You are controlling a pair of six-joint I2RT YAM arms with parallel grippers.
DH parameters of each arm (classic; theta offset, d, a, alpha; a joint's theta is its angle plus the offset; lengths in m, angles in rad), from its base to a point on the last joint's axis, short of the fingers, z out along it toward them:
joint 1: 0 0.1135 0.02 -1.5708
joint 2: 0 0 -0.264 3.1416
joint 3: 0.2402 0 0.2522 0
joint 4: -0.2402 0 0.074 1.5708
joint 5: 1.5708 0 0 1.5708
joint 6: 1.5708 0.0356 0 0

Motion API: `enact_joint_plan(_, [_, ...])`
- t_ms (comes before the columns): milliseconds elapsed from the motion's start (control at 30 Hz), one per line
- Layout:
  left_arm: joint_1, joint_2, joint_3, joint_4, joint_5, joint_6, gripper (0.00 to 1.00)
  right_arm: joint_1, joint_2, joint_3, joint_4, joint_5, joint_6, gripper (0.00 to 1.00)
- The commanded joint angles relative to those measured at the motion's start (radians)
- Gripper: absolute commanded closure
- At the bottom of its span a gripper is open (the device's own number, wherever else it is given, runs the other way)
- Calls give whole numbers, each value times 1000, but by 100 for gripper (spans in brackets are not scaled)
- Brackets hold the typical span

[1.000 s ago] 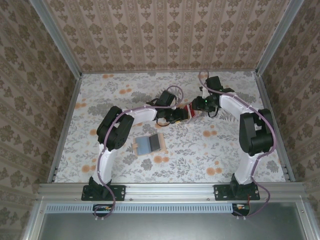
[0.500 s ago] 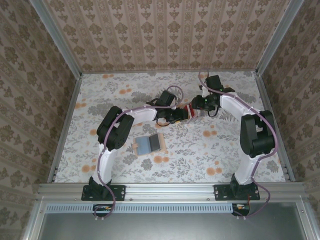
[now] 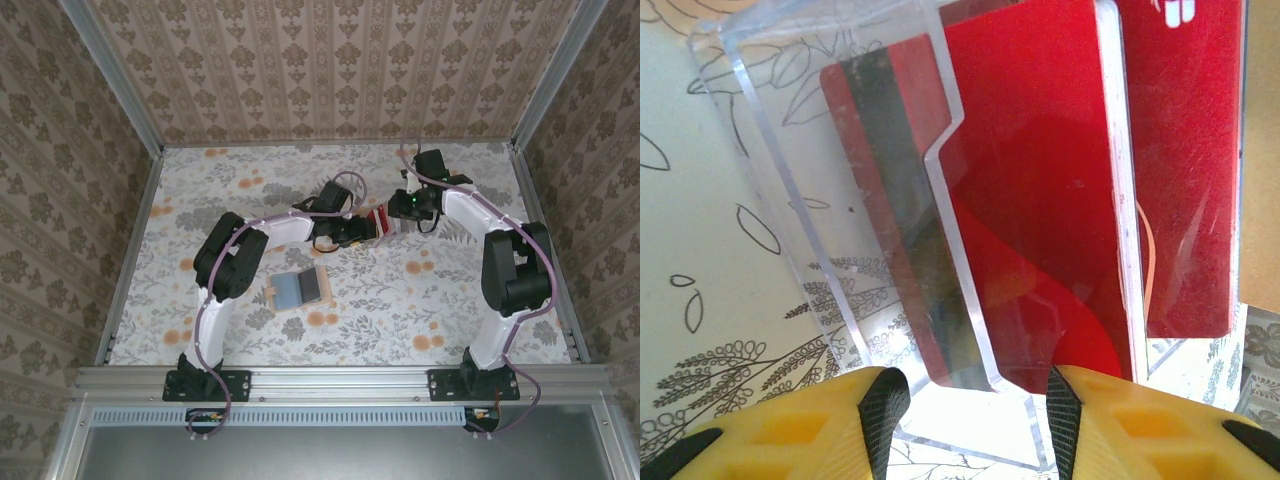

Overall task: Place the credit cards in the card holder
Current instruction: Pick up the credit card from the storage box.

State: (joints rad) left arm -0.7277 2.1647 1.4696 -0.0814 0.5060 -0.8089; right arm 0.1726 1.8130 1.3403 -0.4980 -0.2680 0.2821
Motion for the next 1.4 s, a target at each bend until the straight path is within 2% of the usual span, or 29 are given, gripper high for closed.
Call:
enact_joint_plan(0, [-9,27,17,-12,27,-12,53,-6,-32,-2,-18,-24,-11,75])
enact_joint_plan(233, [-10,30,20,-10,31,-13,53,-36,-65,-7,-20,-42,-14,85])
enact_joint_plan(267, [-10,32,20,-7,32,-13,53,-39,-68,-6,-23,-42,-17,90])
enact_joint_plan(400, [-10,32,18,3,38,-19,53,-46,-83,-6,-28,-44,-22,97])
enact_joint_plan(700, [-9,-9,18,-19,32,-4,53,-53,-142,-9,-54,5,-29,100])
enact_joint_plan(967, [-6,-133,-17,-64,-2,30,53,-56,-280,-8,-115,63,-39,100])
enact_joint_plan(1167, [3,-309,-138,-84,-63,59,53,-37,-398,-75,-84,-94,9,100])
enact_joint_plan(1367, [33,-514,-353,-105,-158,82,53,70,-483,-206,13,-209,83,99])
